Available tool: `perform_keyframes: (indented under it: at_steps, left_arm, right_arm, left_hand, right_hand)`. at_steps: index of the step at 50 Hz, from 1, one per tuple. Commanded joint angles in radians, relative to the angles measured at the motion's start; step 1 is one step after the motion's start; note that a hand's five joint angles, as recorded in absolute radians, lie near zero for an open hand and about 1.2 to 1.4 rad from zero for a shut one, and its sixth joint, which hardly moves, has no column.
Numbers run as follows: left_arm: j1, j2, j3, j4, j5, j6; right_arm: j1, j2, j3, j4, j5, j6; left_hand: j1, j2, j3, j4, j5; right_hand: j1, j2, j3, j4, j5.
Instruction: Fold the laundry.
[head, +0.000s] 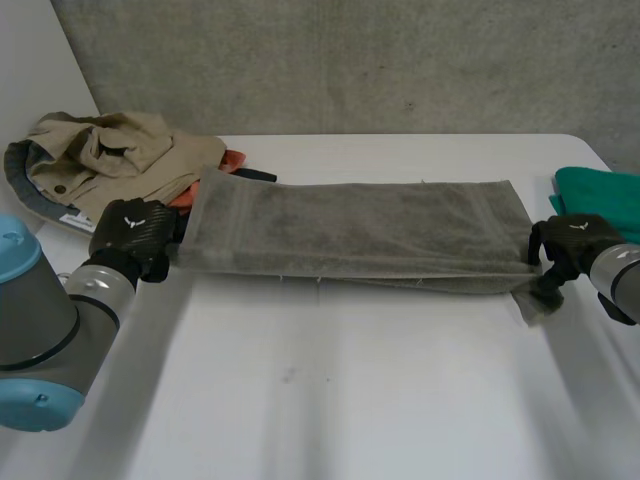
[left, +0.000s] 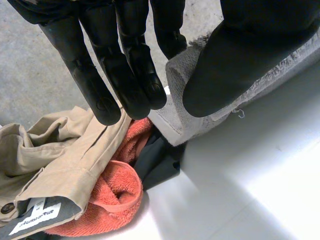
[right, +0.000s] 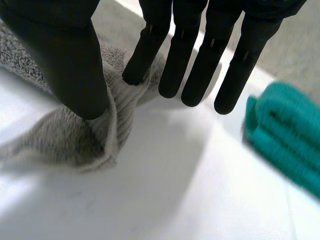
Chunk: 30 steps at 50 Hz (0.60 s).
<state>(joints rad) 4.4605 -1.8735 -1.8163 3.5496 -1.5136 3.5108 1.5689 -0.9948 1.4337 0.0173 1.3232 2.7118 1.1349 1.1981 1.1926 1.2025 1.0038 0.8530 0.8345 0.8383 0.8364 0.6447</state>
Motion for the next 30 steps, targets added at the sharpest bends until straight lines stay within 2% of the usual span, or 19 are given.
perform_keyframes:
  at_steps: [1,3,4,11,15,16,19,24,30]
  left_arm:
    - [0.003,0.017,-0.003,-0.008,-0.004,-0.001]
    - [0.005,0.025,-0.005,-0.009,-0.004,-0.003]
    - [0.011,0.034,-0.006,-0.011,-0.002,-0.006]
    - [0.017,0.111,-0.021,-0.075,0.000,-0.006]
    - [0.017,0.194,-0.026,-0.136,0.004,-0.003]
    - [0.017,0.217,-0.026,-0.156,0.006,-0.001]
    - [0.019,0.298,-0.020,-0.225,0.007,0.002]
    - [0.034,0.436,0.011,-0.314,0.009,0.007]
    - [0.054,0.519,0.040,-0.394,0.012,0.005]
  right_arm:
    - [-0.043,0.025,-0.039,0.131,-0.028,0.034]
    - [-0.046,0.024,-0.039,0.141,-0.048,0.037]
    - [-0.049,0.022,-0.036,0.147,-0.080,0.039]
    - [-0.061,-0.016,-0.010,0.150,-0.107,0.025]
    - [-0.067,-0.154,0.025,0.176,-0.114,-0.001]
    - [-0.073,-0.223,0.034,0.208,-0.114,-0.045]
    - [-0.082,-0.287,0.037,0.251,-0.114,-0.110]
    - [-0.115,-0.488,0.013,0.418,-0.111,-0.320]
    - [-0.119,-0.562,-0.019,0.558,-0.105,-0.489]
  left_hand:
    - [0.261,0.198,0.204,0.194,0.218]
    - [0.261,0.198,0.204,0.194,0.218]
    - [0.261,0.198,0.204,0.194,0.218]
    - [0.261,0.198,0.204,0.194,0.218]
    - [0.261,0.198,0.204,0.194,0.218]
    - [0.261,0.198,0.204,0.194,0.218]
    - [0.261,0.198,0.204,0.194,0.218]
    - [0.261,0.198,0.204,0.194,0.218]
    - [0.261,0.198,0.204,0.194,0.218]
  right_hand:
    - [0.116,0.134,0.130,0.132,0.149]
    - [0.192,0.210,0.206,0.208,0.225]
    - [0.540,0.558,0.554,0.556,0.574]
    - [0.543,0.562,0.558,0.560,0.577]
    - [0.543,0.562,0.558,0.560,0.577]
    - [0.543,0.562,0.558,0.560,0.577]
    - [0.543,0.562,0.558,0.560,0.577]
    - [0.543,0.562,0.558,0.560,0.577]
    - [0.543,0.562,0.558,0.560,0.577]
